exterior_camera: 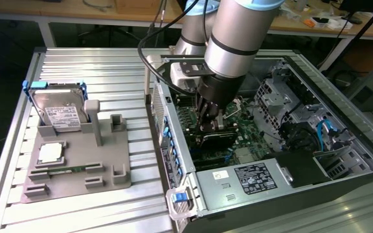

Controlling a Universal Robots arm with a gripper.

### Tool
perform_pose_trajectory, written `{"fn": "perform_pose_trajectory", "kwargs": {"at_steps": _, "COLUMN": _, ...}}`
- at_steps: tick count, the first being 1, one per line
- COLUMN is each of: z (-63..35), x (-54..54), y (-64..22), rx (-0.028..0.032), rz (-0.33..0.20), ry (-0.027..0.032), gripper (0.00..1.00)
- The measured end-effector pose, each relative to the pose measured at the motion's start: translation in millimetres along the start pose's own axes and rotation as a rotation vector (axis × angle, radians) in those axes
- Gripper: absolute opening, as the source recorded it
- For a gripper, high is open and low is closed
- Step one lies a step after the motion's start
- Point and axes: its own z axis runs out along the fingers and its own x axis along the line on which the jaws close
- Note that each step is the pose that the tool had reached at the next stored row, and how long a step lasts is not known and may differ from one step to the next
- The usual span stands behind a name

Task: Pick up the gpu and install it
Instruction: 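Press down on the gpu until it lock into place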

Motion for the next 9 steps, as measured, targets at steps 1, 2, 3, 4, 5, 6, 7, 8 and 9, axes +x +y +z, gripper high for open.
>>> {"fn": "perform_pose_trajectory", "kwargs": {"at_steps": 1, "z": 0.0, "x": 0.0, "y": 0.0, "rx": 0.0000, "rz": 0.000, "ry": 0.0000, "gripper": 0.11}}
{"fn": "perform_pose_trajectory", "kwargs": {"at_steps": 2, "z": 0.1, "x": 0.0, "y": 0.8, "rx": 0.0000, "rz": 0.000, "ry": -0.0001, "gripper": 0.11}}
{"fn": "perform_pose_trajectory", "kwargs": {"at_steps": 3, "z": 0.0, "x": -0.1, "y": 1.1, "rx": 0.0000, "rz": 0.000, "ry": -0.0001, "gripper": 0.11}}
{"fn": "perform_pose_trajectory", "kwargs": {"at_steps": 4, "z": 0.0, "x": -0.1, "y": 1.8, "rx": 0.0000, "rz": 0.000, "ry": 0.0000, "gripper": 0.11}}
{"fn": "perform_pose_trajectory", "kwargs": {"at_steps": 5, "z": -0.9, "x": 0.0, "y": 2.1, "rx": -0.0023, "rz": 0.000, "ry": 0.0004, "gripper": 0.11}}
{"fn": "perform_pose_trajectory", "kwargs": {"at_steps": 6, "z": -1.4, "x": 0.0, "y": 2.9, "rx": -0.0063, "rz": 0.000, "ry": 0.0002, "gripper": 0.11}}
{"fn": "perform_pose_trajectory", "kwargs": {"at_steps": 7, "z": -1.4, "x": -0.1, "y": 5.0, "rx": -0.0083, "rz": 0.000, "ry": -0.0001, "gripper": 0.11}}
{"fn": "perform_pose_trajectory", "kwargs": {"at_steps": 8, "z": -1.3, "x": -0.5, "y": 6.8, "rx": -0.0092, "rz": 0.000, "ry": -0.0001, "gripper": 0.11}}
{"fn": "perform_pose_trajectory", "kwargs": {"at_steps": 9, "z": -1.3, "x": -1.2, "y": 9.8, "rx": -0.0097, "rz": 0.000, "ry": 0.0000, "gripper": 0.11}}
